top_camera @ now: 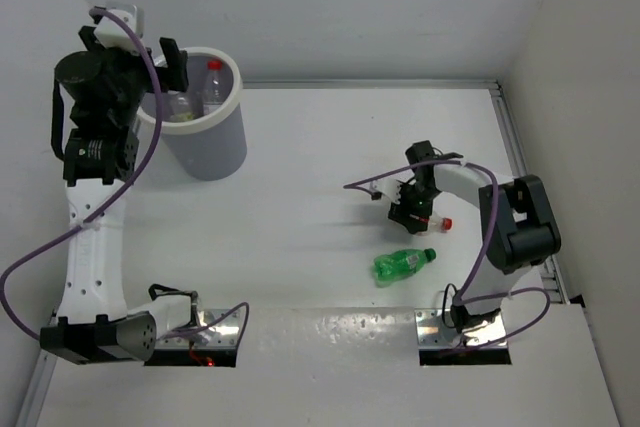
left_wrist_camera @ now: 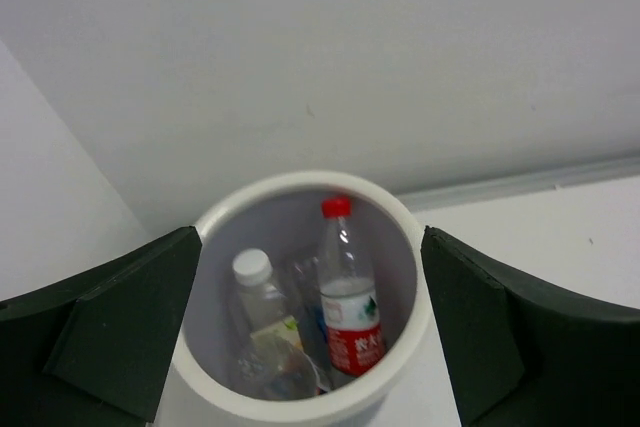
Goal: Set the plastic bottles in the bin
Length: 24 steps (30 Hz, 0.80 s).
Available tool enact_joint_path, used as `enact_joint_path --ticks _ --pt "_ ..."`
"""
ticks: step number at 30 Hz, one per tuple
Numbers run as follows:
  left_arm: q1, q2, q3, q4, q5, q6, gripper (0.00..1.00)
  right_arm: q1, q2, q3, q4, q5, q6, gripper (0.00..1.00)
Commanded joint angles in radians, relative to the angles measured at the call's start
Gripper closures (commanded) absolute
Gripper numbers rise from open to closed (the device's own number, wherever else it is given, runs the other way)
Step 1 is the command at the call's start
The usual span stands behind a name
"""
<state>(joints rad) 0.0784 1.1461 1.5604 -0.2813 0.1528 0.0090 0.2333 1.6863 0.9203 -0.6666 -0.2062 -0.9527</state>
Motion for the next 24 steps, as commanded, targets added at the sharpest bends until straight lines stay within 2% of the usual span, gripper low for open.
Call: enact_joint_path --ticks 1,4,5,7,8,9,10,11,12,14,15,16,17,20,21,22,23,24 --pt "-0.003 -0.029 -0.042 0.024 0.074 -0.043 0.0 0.02 0.03 0.029 0.064 0.004 -0.003 0.43" --pt "-0.003 -0.051 -0.065 0.036 0.151 -0.028 0.04 0.027 0.041 0.132 -0.005 -0.034 0.032 0.57" --pt "-0.003 -0.051 -0.075 0.036 0.216 -0.009 0.04 0.032 0.03 0.156 -0.068 -0.045 0.079 0.65" --pt "-0.003 -0.081 -0.088 0.048 0.29 0.035 0.06 0.034 0.007 0.273 -0.138 -0.128 0.121 0.71" --pt "-0.018 -0.082 -0.097 0.048 0.327 0.105 0.07 0.035 -0.002 0.308 -0.16 -0.149 0.171 0.77" --pt "-0.038 -0.098 -0.118 0.048 0.414 0.152 0.08 0.04 -0.005 0.444 -0.206 -0.172 0.242 0.8" --pt "-0.049 -0.132 -0.134 0.048 0.469 0.202 0.08 0.044 0.006 0.501 -0.275 -0.253 0.311 0.84" --pt "-0.061 -0.152 -0.176 0.048 0.514 0.314 0.08 0.053 0.028 0.562 -0.348 -0.284 0.397 0.91" --pt "-0.101 -0.173 -0.201 0.048 0.555 0.371 0.08 0.057 0.047 0.764 -0.422 -0.389 0.441 0.95" --pt "-0.146 -0.219 -0.271 0.048 0.544 0.543 0.08 0.075 0.14 0.964 -0.541 -0.47 0.646 1.0" --pt "-0.169 -0.233 -0.296 0.025 0.513 0.616 0.08 0.081 0.166 1.065 -0.556 -0.564 0.766 1.0" --pt "-0.213 -0.246 -0.324 0.015 0.493 0.687 0.08 0.086 0.199 1.094 -0.55 -0.669 0.838 1.0" --pt "-0.235 -0.276 -0.377 0.002 0.455 0.81 0.08 0.096 0.175 0.983 -0.38 -0.762 1.059 1.0" --pt "-0.31 -0.331 -0.442 -0.016 0.432 1.001 0.08 0.155 0.095 0.881 -0.279 -0.861 1.16 1.0" --pt "-0.33 -0.342 -0.477 -0.016 0.432 1.035 0.08 0.164 0.092 0.858 -0.208 -0.901 1.303 1.0" --pt "-0.369 -0.353 -0.494 -0.016 0.432 1.074 0.08 0.166 0.079 0.76 -0.067 -1.011 1.38 1.0" --pt "-0.393 -0.364 -0.513 -0.016 0.432 1.162 0.08 0.164 0.079 0.723 0.031 -1.047 1.574 1.0" --pt "-0.417 -0.364 -0.551 -0.016 0.432 1.212 0.08 0.166 0.081 0.686 0.259 -1.09 1.834 1.0"
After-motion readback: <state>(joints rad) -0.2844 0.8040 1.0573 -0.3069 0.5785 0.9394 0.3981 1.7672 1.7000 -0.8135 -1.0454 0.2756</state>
